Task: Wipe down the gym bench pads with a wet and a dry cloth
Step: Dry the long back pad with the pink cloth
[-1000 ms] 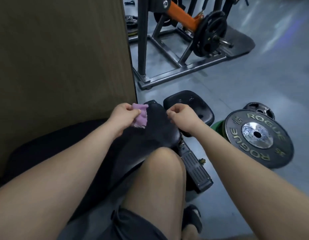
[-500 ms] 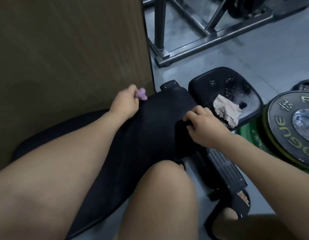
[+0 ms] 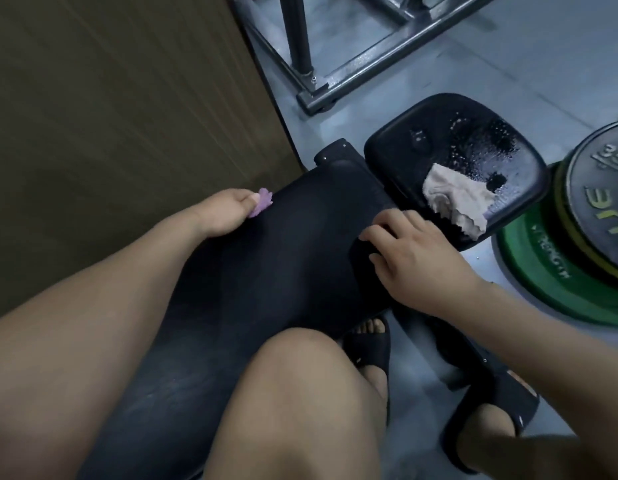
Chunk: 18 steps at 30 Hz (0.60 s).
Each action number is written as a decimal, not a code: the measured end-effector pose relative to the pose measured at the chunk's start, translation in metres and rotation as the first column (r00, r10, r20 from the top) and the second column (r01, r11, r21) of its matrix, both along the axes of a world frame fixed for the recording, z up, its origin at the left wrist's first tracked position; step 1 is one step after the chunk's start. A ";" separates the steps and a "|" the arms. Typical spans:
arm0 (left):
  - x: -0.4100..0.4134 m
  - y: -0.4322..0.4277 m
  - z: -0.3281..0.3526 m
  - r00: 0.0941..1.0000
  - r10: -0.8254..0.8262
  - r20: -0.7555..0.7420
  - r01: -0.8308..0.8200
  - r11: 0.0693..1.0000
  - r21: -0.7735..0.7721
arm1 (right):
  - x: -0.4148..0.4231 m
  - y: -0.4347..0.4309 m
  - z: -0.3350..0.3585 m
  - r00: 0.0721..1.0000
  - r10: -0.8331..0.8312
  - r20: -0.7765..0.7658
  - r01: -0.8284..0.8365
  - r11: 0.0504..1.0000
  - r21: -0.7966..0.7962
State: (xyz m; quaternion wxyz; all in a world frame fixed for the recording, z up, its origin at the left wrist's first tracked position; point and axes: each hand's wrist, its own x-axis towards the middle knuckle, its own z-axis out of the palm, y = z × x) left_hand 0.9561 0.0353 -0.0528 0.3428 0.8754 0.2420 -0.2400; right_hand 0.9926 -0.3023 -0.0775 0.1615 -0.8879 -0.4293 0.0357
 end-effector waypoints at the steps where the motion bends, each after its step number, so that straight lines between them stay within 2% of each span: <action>1: 0.004 0.000 -0.004 0.999 0.038 -0.016 -0.038 0.999 -0.025 | -0.001 -0.004 -0.002 1.000 0.012 -0.002 -0.012 1.000 0.005; 3: 0.019 -0.011 -0.008 0.996 0.089 0.013 -0.089 0.995 -0.038 | -0.001 -0.010 -0.006 0.999 0.028 -0.026 -0.027 0.999 0.019; 5: 0.045 -0.032 -0.015 0.993 0.075 0.086 -0.072 0.997 -0.040 | -0.001 -0.014 -0.010 0.997 0.056 -0.048 -0.054 0.998 0.031; 9: 0.082 -0.070 -0.018 0.978 -0.134 0.163 0.117 0.987 0.106 | 0.007 -0.016 -0.011 0.990 0.122 -0.070 -0.118 0.991 0.063; 12: 0.063 -0.058 -0.015 0.966 -0.197 0.166 0.179 0.977 0.113 | 0.012 -0.016 -0.008 0.988 0.131 -0.080 -0.125 0.989 0.082; 15: 0.037 -0.035 -0.018 0.986 -0.111 0.124 0.101 0.991 0.086 | 0.009 -0.021 -0.009 0.990 0.119 -0.080 -0.112 0.990 0.091; 18: 0.061 -0.044 -0.021 0.993 -0.015 0.116 0.014 1.000 0.005 | 0.006 -0.027 -0.014 0.989 0.118 -0.086 -0.109 0.989 0.099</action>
